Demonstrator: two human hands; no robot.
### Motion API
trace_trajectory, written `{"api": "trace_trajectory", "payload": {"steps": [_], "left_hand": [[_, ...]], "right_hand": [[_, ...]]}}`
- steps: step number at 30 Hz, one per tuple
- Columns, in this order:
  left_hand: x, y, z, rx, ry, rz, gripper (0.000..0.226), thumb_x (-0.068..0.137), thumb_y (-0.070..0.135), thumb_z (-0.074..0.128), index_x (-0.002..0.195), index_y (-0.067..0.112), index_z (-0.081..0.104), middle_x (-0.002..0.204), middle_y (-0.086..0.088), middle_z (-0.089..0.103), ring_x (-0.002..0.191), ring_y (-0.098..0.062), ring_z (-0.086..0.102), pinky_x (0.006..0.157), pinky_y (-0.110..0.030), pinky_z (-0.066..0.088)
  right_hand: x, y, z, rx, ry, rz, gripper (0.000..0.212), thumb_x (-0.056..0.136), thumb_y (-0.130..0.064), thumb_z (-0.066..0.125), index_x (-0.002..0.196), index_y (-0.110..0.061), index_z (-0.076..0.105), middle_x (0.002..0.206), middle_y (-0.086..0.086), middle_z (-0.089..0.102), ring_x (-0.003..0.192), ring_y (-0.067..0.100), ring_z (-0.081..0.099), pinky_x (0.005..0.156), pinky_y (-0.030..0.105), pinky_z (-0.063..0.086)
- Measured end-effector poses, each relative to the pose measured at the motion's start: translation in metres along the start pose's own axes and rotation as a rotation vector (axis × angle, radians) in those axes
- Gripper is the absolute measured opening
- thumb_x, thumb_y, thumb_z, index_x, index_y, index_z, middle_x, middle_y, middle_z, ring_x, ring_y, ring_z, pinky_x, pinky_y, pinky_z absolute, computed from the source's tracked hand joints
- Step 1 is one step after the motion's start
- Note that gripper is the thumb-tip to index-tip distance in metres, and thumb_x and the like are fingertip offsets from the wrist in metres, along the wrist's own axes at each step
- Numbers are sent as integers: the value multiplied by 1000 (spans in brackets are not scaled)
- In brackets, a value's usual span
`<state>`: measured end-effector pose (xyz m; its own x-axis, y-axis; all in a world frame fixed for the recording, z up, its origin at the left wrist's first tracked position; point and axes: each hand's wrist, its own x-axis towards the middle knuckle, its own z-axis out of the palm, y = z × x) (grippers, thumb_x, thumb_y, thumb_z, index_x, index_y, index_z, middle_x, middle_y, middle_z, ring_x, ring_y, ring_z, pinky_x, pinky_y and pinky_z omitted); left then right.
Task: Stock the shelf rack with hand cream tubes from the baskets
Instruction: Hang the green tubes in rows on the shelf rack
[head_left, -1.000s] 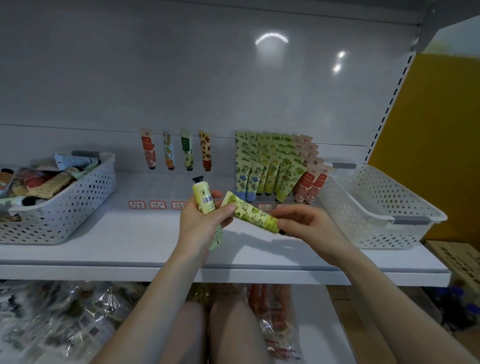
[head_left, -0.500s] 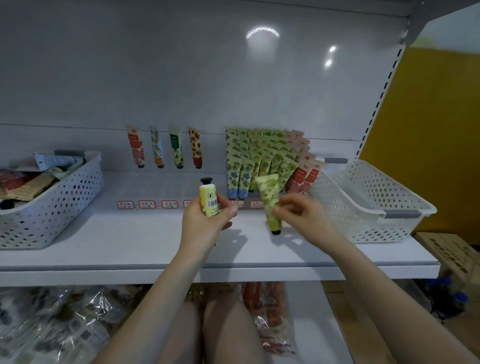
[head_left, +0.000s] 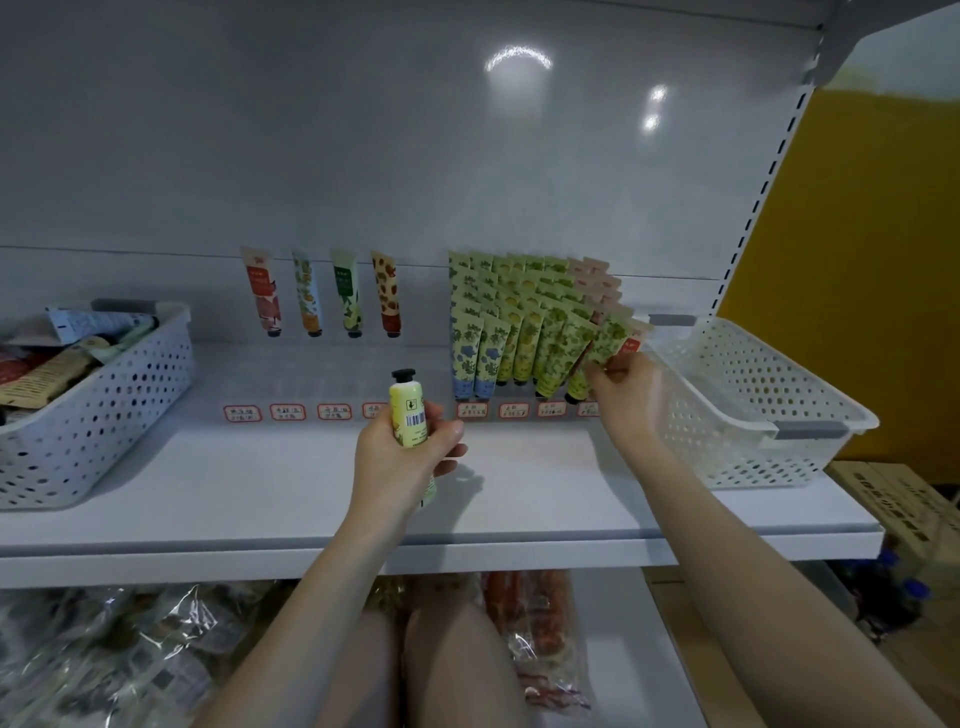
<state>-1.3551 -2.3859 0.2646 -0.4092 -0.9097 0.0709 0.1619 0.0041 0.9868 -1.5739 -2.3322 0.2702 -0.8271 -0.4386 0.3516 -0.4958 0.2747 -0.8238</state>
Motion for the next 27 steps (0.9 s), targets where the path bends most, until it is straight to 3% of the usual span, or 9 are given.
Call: {"api": "trace_trajectory", "payload": {"steps": [4, 7, 11, 15, 21, 25, 27], "left_hand": [[1, -1, -4, -8, 12, -17, 16, 81, 1, 67, 83, 13, 56, 75, -5, 64, 61, -13, 66, 57, -22, 56], [1, -3, -5, -9, 17, -22, 17, 81, 1, 67, 83, 13, 56, 75, -5, 64, 63, -15, 66, 57, -21, 56], [2, -5, -3, -5, 6, -34, 17, 82, 1, 66, 82, 14, 56, 76, -5, 64, 64, -16, 66, 60, -23, 56], [2, -6, -2, -8, -5, -38, 16, 82, 1, 66, 83, 14, 56, 76, -5, 64, 64, -15, 66, 59, -22, 56], [3, -5, -3, -7, -2, -32, 16, 82, 1, 66, 83, 14, 56, 76, -6, 64, 63, -15, 66, 59, -22, 56], [3, -6, -4, -2, -2, -31, 15, 82, 2, 66, 85, 13, 57, 76, -5, 64, 60, -11, 66, 56, -19, 55], [3, -6, -4, 1, -1, -36, 15, 82, 2, 66, 86, 13, 56, 76, -5, 63, 57, -8, 65, 56, -19, 55]], "right_hand": [[6, 3, 13, -4, -8, 5, 27, 88, -19, 62, 66, -9, 49, 56, -1, 46, 53, 19, 42, 48, 24, 25], [6, 4, 15, -15, -5, -27, 17, 87, -19, 63, 78, -5, 58, 66, 4, 53, 63, 22, 47, 58, 25, 30], [7, 6, 17, -13, -37, -84, 17, 86, -17, 62, 73, -10, 52, 59, -2, 49, 60, 20, 47, 46, 23, 26], [10, 9, 18, -21, -38, -77, 28, 86, -13, 61, 63, -13, 45, 55, -5, 44, 53, 14, 41, 44, 20, 24], [13, 8, 22, -68, -68, -78, 11, 88, -8, 58, 77, -3, 56, 72, 10, 55, 66, 22, 49, 51, 25, 28], [13, 3, 22, -120, -98, -124, 10, 89, -4, 54, 82, 2, 58, 79, 11, 54, 73, 22, 48, 53, 25, 29], [13, 4, 23, -176, -107, -131, 11, 90, -3, 52, 83, 4, 59, 81, 12, 54, 75, 23, 48, 60, 26, 31]]}}
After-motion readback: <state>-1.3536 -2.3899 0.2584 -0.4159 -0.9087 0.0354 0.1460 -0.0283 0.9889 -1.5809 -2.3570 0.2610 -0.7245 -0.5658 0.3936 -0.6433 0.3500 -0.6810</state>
